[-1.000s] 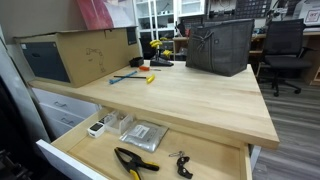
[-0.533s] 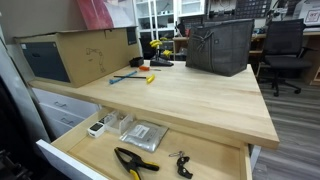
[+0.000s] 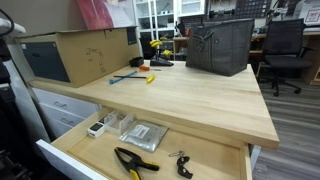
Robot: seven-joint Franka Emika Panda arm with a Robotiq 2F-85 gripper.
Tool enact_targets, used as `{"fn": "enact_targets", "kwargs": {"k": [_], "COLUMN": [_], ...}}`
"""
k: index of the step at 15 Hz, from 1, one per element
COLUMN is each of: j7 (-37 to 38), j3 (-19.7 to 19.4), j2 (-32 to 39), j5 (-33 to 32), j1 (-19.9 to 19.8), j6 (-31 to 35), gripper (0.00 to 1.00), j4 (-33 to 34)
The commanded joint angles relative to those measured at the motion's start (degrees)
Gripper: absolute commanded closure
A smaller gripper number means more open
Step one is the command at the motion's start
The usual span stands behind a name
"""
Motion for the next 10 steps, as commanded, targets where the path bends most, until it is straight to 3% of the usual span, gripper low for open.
{"fn": "enact_targets", "kwargs": {"k": [1,8,9,10], "j7": [-0.9,0.1,0.6,1.3], "j3": [-1.3,-2.6,-2.7,-2.6], "j2": [5.9,13.1,14.0,14.9], "j5": [-1.2,-2.8,-4.1,-5.6], "j1": [-2.8,-6.0,-6.6,-7.1], "j6": [2.5,2.9,2.9,2.8], "gripper": [0.0,0.0,0.25,0.26], "j4": [2.1,3.8,3.9,4.0]}}
